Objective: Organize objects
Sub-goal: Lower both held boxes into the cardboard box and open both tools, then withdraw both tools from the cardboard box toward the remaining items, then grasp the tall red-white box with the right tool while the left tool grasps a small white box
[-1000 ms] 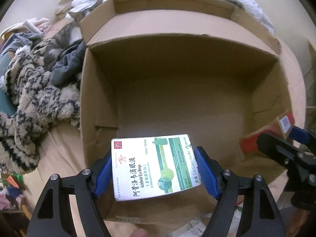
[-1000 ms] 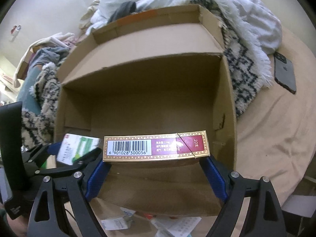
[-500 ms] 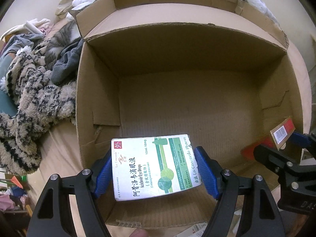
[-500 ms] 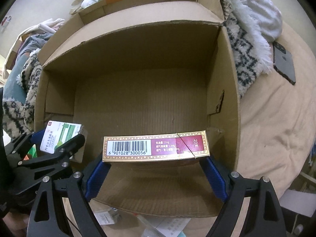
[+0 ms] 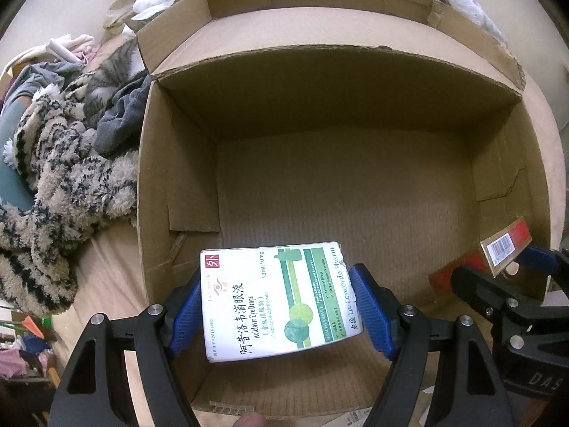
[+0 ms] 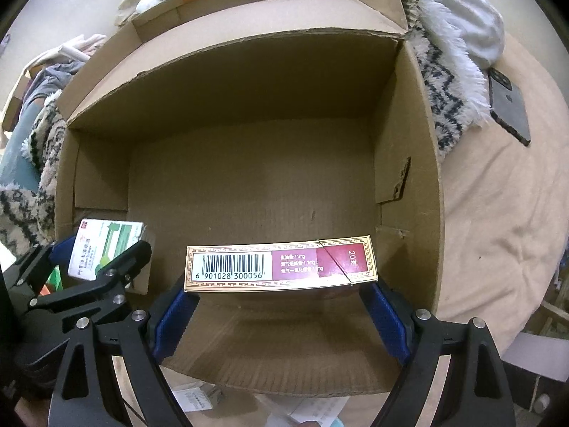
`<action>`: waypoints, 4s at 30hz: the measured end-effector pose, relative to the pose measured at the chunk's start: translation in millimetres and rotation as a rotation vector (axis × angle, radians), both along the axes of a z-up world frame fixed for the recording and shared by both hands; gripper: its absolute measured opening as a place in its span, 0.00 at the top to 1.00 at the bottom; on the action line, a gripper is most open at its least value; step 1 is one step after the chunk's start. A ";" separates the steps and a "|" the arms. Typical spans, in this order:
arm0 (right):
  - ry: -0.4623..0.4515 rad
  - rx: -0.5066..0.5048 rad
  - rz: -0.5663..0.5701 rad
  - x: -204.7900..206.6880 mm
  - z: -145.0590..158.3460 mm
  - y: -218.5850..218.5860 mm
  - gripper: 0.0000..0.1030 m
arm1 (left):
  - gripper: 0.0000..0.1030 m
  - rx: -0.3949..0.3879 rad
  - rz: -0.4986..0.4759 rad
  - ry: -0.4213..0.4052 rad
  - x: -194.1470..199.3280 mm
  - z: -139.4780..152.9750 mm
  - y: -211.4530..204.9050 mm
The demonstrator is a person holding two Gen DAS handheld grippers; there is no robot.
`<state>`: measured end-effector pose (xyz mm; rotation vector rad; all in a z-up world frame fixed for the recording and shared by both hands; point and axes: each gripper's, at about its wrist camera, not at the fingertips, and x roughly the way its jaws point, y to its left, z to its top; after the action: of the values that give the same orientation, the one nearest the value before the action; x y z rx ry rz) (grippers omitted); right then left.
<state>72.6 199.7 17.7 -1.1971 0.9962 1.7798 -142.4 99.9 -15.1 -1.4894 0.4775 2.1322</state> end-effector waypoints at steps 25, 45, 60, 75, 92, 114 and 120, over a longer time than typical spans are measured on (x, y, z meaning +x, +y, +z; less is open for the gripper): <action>0.151 0.122 -0.063 25.2 35.3 3.0 0.00 | 0.02 0.083 -0.055 -0.038 5.2 11.4 -3.8; 0.197 0.081 -0.014 68.7 57.0 -46.0 0.00 | 0.02 0.065 -0.020 -0.045 32.6 46.2 -56.0; 0.153 0.079 0.163 76.1 41.7 -119.5 0.00 | 0.02 0.045 -0.057 -0.101 83.0 35.1 -108.6; 0.092 0.067 0.084 98.8 19.4 -103.2 0.00 | 0.02 0.022 -0.041 -0.105 81.6 5.0 -111.8; 0.030 -0.140 0.175 64.8 -19.6 -77.5 0.00 | 0.02 0.004 -0.057 -0.165 79.9 -5.5 -112.8; -0.048 -0.260 0.407 26.4 -71.8 -57.0 0.24 | 0.02 -0.022 -0.097 -0.161 79.2 -11.4 -107.6; -0.045 -0.210 0.419 26.2 -59.0 -67.4 0.49 | 0.02 -0.024 -0.107 -0.159 79.0 -11.4 -107.6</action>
<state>98.8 132.3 -41.3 -1.6679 0.9759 1.9879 -63.4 -7.7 -26.5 -1.5946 0.5138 1.9152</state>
